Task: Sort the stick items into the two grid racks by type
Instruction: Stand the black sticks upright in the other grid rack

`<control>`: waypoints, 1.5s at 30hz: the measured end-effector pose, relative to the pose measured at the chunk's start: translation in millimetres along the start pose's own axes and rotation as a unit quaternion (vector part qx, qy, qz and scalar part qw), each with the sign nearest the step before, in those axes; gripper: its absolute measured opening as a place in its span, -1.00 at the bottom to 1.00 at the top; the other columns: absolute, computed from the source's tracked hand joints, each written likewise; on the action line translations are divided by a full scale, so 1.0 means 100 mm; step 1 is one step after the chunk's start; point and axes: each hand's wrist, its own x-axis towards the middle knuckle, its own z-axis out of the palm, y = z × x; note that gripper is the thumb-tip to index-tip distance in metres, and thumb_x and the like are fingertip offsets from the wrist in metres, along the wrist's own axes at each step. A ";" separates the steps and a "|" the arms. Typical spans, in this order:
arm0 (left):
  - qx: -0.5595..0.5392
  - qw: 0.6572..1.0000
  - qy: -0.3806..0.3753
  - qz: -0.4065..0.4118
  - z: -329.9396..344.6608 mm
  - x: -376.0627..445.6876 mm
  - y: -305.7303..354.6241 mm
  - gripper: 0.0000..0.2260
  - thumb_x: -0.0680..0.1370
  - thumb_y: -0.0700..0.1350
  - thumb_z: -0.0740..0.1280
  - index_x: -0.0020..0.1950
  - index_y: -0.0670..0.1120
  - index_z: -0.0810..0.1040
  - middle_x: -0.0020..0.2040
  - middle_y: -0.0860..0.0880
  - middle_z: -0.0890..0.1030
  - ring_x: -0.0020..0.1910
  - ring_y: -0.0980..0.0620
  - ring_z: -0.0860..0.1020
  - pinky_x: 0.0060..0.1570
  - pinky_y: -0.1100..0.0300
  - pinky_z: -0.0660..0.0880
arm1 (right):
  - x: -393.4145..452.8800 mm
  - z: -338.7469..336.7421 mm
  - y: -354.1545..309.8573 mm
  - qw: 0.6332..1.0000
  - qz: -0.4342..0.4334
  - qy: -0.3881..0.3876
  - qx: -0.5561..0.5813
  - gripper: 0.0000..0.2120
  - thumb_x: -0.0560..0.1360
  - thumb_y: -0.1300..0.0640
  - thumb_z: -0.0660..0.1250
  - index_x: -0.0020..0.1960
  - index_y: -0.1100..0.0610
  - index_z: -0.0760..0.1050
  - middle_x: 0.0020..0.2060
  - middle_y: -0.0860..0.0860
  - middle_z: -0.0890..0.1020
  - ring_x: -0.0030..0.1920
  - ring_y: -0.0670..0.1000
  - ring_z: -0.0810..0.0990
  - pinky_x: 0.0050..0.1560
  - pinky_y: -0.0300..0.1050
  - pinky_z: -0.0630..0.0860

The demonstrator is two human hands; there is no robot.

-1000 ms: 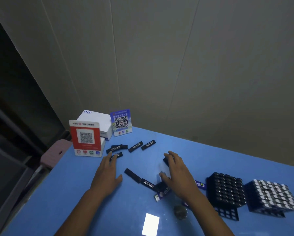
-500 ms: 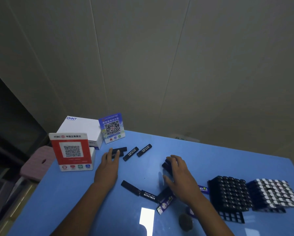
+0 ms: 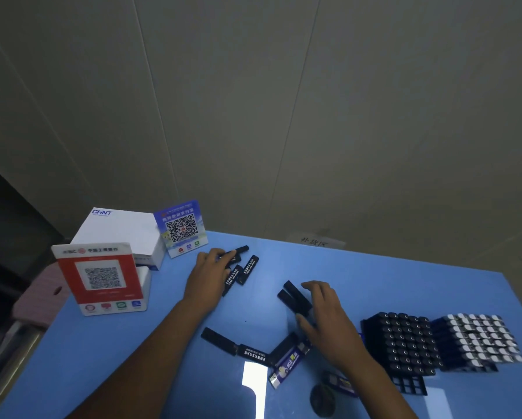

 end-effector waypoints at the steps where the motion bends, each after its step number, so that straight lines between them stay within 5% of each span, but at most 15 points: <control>1: 0.008 1.000 -0.006 0.013 0.05 0.01 0.07 -0.62 0.65 -0.07 0.19 0.48 0.08 0.36 0.38 0.02 0.39 0.30 -0.08 0.31 0.18 -0.02 0.46 | -0.01 -0.02 0.03 1.000 0.006 0.004 0.001 -0.50 0.56 0.03 0.36 0.44 0.00 0.28 0.35 -0.14 0.30 0.34 -0.11 0.33 0.17 -0.30 0.39; 6: 0.032 0.995 -0.084 0.036 0.29 -0.07 0.44 -0.48 0.62 0.26 0.00 0.56 0.13 0.17 0.57 0.03 0.13 0.53 -0.05 0.07 0.46 -0.10 0.10 | -0.05 -0.17 0.20 0.999 0.017 0.036 -0.013 -0.53 0.56 0.02 0.36 0.42 0.03 0.31 0.35 -0.11 0.34 0.34 -0.07 0.35 0.24 -0.20 0.44; 11: 0.046 0.988 -0.121 0.090 0.51 -0.31 0.75 -0.28 0.50 0.44 -0.15 0.59 0.14 0.03 0.61 0.07 -0.05 0.58 -0.01 -0.14 0.53 -0.09 -0.17 | -0.13 -0.25 0.33 0.998 0.031 0.049 -0.013 -0.53 0.55 0.04 0.36 0.41 0.06 0.32 0.36 -0.06 0.35 0.36 -0.03 0.33 0.30 -0.14 0.40; 20: 0.088 0.970 -0.150 0.168 0.53 -0.93 0.84 -0.29 0.50 0.39 -0.29 0.60 0.12 -0.05 0.61 0.07 -0.12 0.58 0.01 -0.17 0.54 -0.06 -0.20 | -0.37 -0.27 0.36 0.998 0.037 0.055 -0.004 -0.53 0.56 0.05 0.37 0.40 0.08 0.32 0.34 -0.04 0.35 0.35 -0.02 0.35 0.30 -0.26 0.30; 27: -0.024 0.979 -0.147 0.139 0.22 -1.17 0.63 -0.36 0.61 0.21 0.17 0.59 0.16 -0.10 0.59 0.17 -0.09 0.57 0.14 -0.16 0.56 0.05 -0.11 | -0.55 -0.27 0.23 0.998 0.033 0.060 0.009 -0.55 0.57 0.05 0.36 0.40 0.08 0.32 0.35 -0.05 0.34 0.36 -0.05 0.33 0.27 -0.29 0.27; 33: -0.011 0.991 -0.128 0.030 0.11 -1.43 0.05 -0.25 0.59 0.24 0.19 0.60 0.05 -0.18 0.58 0.07 -0.26 0.57 0.05 -0.24 0.52 0.12 -0.15 | -0.67 -0.28 0.18 0.997 0.031 0.067 0.016 -0.53 0.55 0.09 0.38 0.41 0.08 0.31 0.34 -0.05 0.35 0.36 -0.04 0.34 0.29 -0.24 0.32; 38: -0.095 0.991 -0.094 0.009 0.29 -1.65 0.28 -0.23 0.63 0.03 0.24 0.57 0.00 -0.28 0.54 0.07 -0.40 0.54 0.06 -0.35 0.53 0.15 -0.12 | -0.71 -0.25 0.12 0.997 0.030 0.058 0.032 -0.53 0.55 0.07 0.38 0.41 0.04 0.30 0.32 -0.09 0.32 0.25 -0.02 0.44 0.25 -0.09 0.49; 42: -0.109 0.990 -0.085 -0.006 0.33 -1.73 0.45 -0.22 0.63 0.02 0.25 0.58 -0.06 -0.28 0.52 0.05 -0.42 0.53 0.09 -0.33 0.47 0.24 -0.08 | -0.69 -0.22 0.09 0.998 0.020 0.062 0.022 -0.53 0.55 0.08 0.39 0.40 0.07 0.32 0.32 -0.08 0.35 0.32 -0.07 0.35 0.26 -0.25 0.35; 45: -0.080 0.994 -0.080 0.006 0.30 -1.78 0.51 -0.15 0.57 0.12 0.32 0.59 -0.04 -0.24 0.56 0.03 -0.37 0.56 0.07 -0.20 0.45 0.23 0.14 | -0.68 -0.21 0.06 0.998 0.021 0.056 0.020 -0.52 0.55 0.07 0.39 0.40 0.07 0.32 0.32 -0.08 0.34 0.33 -0.09 0.32 0.25 -0.28 0.30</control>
